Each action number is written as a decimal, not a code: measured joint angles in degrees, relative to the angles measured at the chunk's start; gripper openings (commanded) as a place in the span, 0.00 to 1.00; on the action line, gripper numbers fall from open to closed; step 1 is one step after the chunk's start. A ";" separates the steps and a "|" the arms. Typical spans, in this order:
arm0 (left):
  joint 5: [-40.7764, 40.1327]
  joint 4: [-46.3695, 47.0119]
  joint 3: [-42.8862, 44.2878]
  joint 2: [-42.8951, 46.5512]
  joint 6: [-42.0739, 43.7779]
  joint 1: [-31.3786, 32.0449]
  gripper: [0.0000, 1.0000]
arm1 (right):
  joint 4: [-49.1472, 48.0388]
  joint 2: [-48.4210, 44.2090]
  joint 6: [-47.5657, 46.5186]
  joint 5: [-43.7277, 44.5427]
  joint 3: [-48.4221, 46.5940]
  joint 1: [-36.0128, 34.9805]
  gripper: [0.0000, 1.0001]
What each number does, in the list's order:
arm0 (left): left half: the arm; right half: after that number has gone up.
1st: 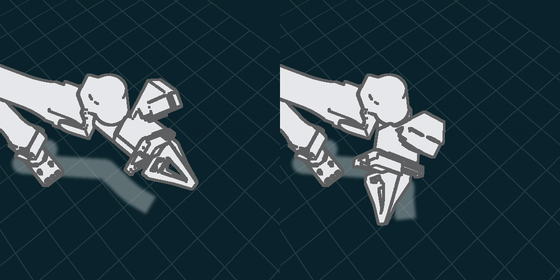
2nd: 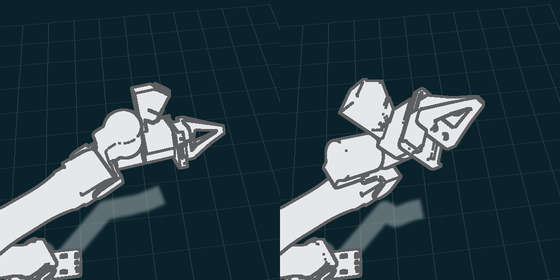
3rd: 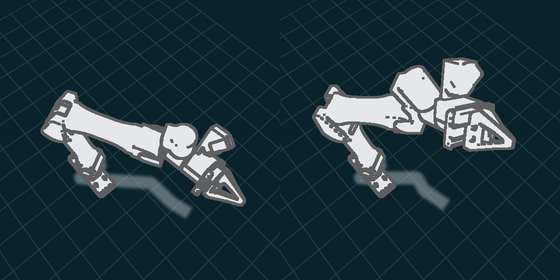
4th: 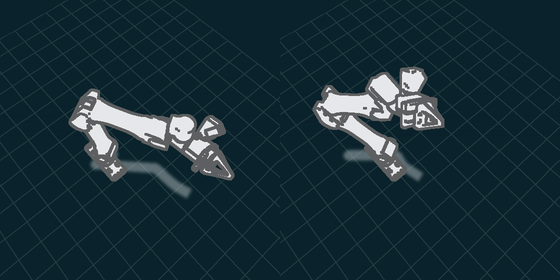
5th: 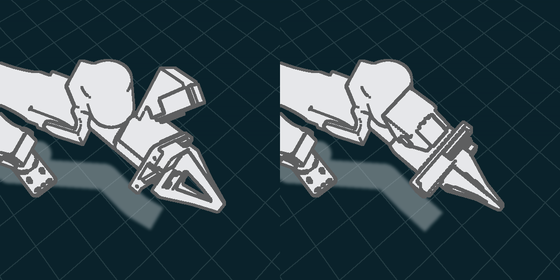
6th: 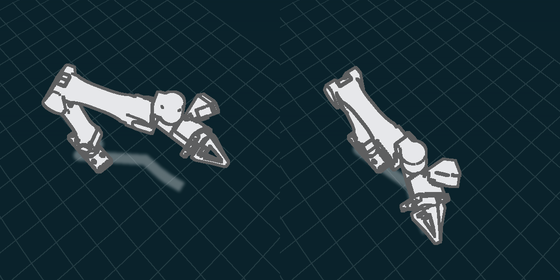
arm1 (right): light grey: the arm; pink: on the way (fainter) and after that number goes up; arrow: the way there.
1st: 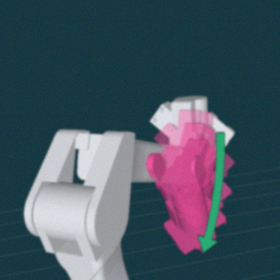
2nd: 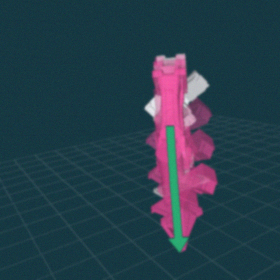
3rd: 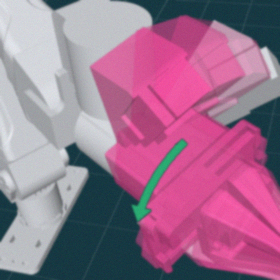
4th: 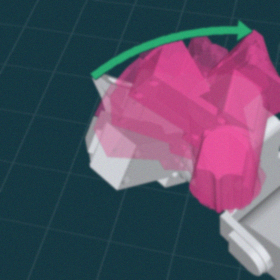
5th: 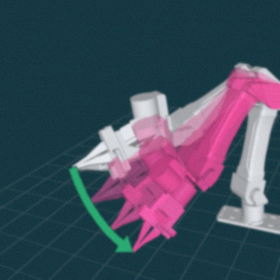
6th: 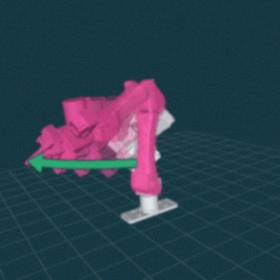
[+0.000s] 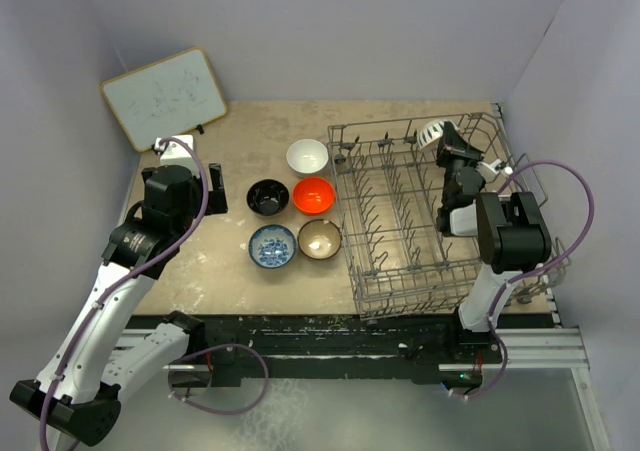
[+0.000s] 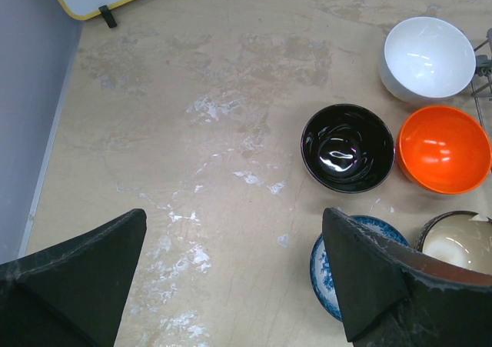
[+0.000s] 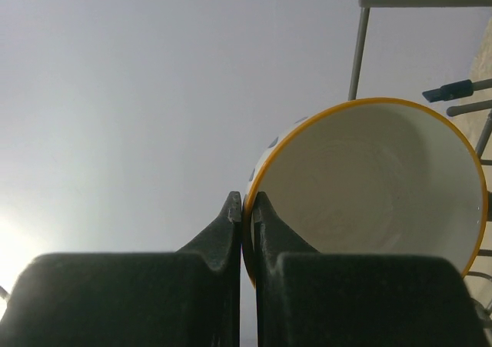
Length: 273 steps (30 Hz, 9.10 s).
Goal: Load the bowls into the dish rack
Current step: Adjust the bowl in the dish rack, then adjust the dish rack at the center of the board.
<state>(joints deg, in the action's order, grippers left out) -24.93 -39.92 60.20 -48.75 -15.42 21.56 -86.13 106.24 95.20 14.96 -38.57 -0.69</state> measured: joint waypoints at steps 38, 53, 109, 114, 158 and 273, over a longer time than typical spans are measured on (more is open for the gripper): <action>-0.44 0.13 -0.11 -0.52 0.02 0.70 0.99 | -3.02 0.00 1.40 5.79 5.68 -0.94 0.00; -0.85 0.96 -0.63 -0.52 0.02 0.72 0.99 | 0.72 0.37 0.83 6.62 5.53 -0.72 0.12; 1.16 -1.60 4.87 -3.91 -0.74 1.14 0.99 | 80.52 -38.14 -48.72 1.55 -23.56 0.85 0.85; 2.91 -2.36 6.82 -5.64 -2.03 1.14 0.99 | 86.27 -38.29 -54.07 -3.17 -24.76 0.85 0.86; -11.06 -15.89 18.43 3.10 1.11 1.14 0.99 | 112.93 -5.90 -75.34 -8.63 -61.72 -49.05 0.59; -12.28 -16.31 14.88 4.35 2.99 1.14 0.99 | 104.28 9.35 -96.78 12.50 -83.36 -37.13 0.60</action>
<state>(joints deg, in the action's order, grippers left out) -37.21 -56.23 75.09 -44.40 -12.43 22.70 18.15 115.59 -1.58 27.46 -121.93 -37.82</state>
